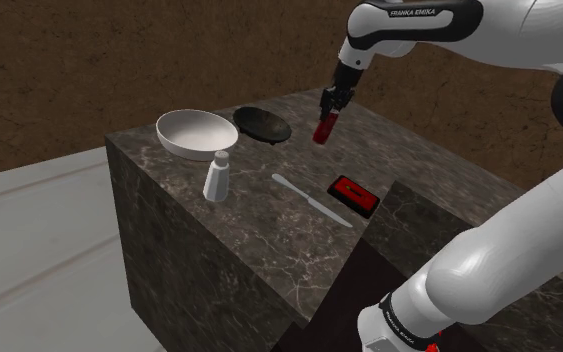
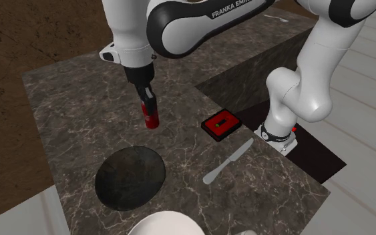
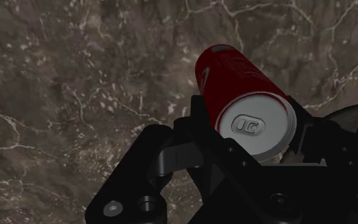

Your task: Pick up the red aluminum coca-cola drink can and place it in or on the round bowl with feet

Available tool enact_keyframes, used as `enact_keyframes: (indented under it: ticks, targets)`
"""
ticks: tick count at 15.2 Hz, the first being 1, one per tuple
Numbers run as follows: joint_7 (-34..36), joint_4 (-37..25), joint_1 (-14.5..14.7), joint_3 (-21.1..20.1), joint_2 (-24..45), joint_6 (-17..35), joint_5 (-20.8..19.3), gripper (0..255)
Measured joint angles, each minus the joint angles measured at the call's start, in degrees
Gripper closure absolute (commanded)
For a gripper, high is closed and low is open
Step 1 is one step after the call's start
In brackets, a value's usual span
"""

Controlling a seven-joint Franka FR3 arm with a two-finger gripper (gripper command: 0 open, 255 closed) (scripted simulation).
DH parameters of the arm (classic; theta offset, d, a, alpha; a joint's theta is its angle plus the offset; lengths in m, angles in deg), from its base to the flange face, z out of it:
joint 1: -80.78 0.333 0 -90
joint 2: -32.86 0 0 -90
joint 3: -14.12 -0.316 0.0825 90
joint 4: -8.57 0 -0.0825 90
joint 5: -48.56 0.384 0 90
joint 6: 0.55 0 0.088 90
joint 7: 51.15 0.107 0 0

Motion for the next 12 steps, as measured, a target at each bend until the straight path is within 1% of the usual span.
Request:
enact_keyframes:
  ticks: [12]
  targets:
    - [-0.08, -9.47, 0.03, -0.03, 0.14, -9.32, 0.06, 255]
